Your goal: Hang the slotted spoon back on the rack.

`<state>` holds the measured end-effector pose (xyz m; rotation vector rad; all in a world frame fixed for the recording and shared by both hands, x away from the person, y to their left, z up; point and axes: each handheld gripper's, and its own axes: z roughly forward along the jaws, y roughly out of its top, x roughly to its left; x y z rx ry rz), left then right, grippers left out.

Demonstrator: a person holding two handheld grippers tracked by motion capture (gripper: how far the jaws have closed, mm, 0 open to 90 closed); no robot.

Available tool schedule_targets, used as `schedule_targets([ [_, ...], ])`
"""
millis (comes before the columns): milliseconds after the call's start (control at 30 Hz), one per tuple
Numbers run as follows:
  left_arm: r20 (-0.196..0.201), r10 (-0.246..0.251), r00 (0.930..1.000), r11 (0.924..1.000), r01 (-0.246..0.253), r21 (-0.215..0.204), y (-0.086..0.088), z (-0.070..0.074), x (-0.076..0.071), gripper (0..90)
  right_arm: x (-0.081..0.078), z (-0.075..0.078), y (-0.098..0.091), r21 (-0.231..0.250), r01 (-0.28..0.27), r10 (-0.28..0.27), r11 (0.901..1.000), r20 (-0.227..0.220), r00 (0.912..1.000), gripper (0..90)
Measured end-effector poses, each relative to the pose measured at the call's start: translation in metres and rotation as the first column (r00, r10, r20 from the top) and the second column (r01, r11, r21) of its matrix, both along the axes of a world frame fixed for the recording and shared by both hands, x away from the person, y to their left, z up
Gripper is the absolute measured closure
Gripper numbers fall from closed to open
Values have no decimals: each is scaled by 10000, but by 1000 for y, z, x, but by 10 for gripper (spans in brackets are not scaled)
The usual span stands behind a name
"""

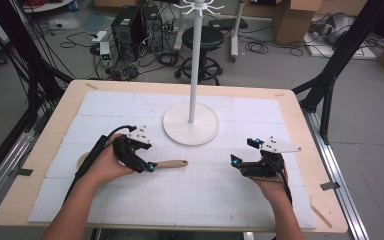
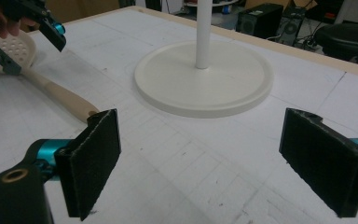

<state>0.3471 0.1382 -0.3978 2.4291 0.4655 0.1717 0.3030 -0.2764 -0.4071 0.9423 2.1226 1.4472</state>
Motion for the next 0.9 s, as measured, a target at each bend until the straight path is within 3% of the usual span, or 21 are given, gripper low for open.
schedule_targets([
  [133,-227,-95,9997,9942,118,1073,-8,-9,5,329,1,-1,0,-7,5,-5,10000,5,10000,119],
  [400,-619,-214,9979,9834,321,1785,-19,-18,8,408,0,-1,1,-103,-34,34,9999,-7,10000,119],
  [433,-663,-245,9975,9753,384,2177,-20,-21,9,452,0,-2,1,-113,-29,28,9999,-44,10000,119],
  [533,-833,-347,9959,9742,523,2196,-20,-22,10,513,0,-2,2,-141,-11,11,9999,-54,10000,120],
  [600,-761,-892,9931,9697,1040,2212,-21,-22,10,538,1,-2,2,-176,-46,46,9998,-15,10000,120],
  [800,-984,-943,9907,9642,1155,2389,-24,-21,12,578,0,-2,2,-192,-40,40,9998,3,10000,120],
  [900,-993,-1388,9853,9524,1603,2593,-28,-19,10,670,0,-2,3,-235,-28,28,9997,-35,10000,121],
])
